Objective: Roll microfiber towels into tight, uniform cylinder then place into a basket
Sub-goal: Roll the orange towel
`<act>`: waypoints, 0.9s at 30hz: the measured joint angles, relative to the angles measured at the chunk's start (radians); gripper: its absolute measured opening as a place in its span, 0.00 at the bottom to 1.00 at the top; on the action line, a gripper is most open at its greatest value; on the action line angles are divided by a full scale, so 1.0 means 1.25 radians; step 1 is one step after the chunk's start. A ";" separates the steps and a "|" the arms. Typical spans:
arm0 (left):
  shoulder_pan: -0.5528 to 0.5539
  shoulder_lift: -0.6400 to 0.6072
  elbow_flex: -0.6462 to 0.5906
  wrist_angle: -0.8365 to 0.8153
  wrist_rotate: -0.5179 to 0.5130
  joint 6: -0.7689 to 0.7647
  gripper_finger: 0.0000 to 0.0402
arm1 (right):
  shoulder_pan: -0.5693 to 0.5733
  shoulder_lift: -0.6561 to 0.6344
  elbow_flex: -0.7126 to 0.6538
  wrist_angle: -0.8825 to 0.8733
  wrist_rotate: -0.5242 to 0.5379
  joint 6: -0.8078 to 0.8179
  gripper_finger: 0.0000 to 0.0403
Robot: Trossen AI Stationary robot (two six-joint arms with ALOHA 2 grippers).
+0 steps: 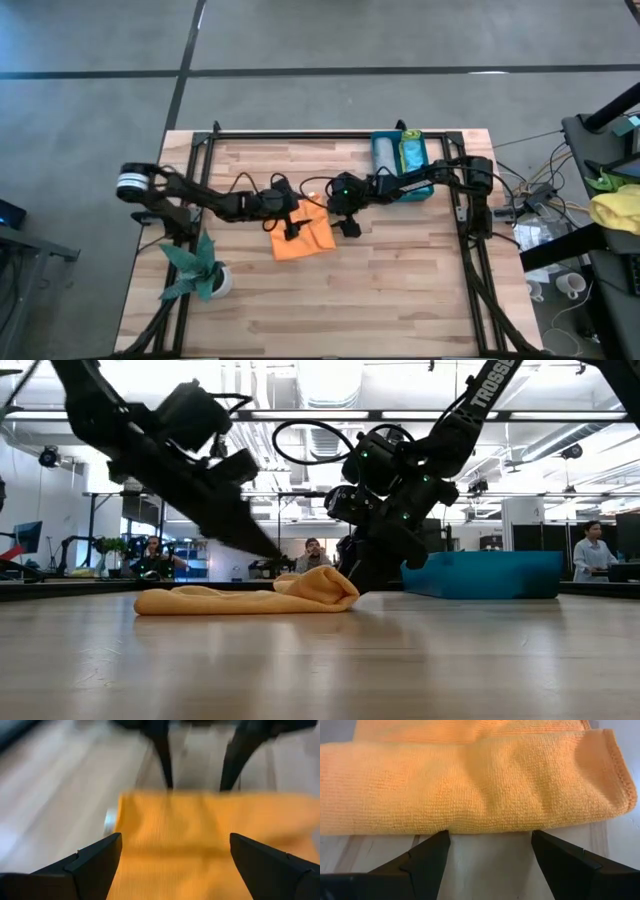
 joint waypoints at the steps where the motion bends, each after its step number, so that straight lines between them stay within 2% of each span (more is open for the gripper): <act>1: -0.001 -0.020 -0.003 -0.049 0.000 -0.023 0.88 | 0.000 0.000 0.000 0.006 0.002 0.013 0.70; 4: -0.008 -0.073 -0.027 -0.153 0.000 -0.049 0.88 | 0.001 0.001 0.012 0.001 0.004 0.028 0.70; 10: -0.017 -0.092 -0.043 -0.234 0.034 -0.050 0.88 | 0.002 0.005 0.032 -0.003 0.002 0.019 0.70; 27: -0.016 -0.029 -0.040 -0.233 0.053 -0.048 0.88 | 0.023 0.004 0.078 0.002 0.003 0.059 0.68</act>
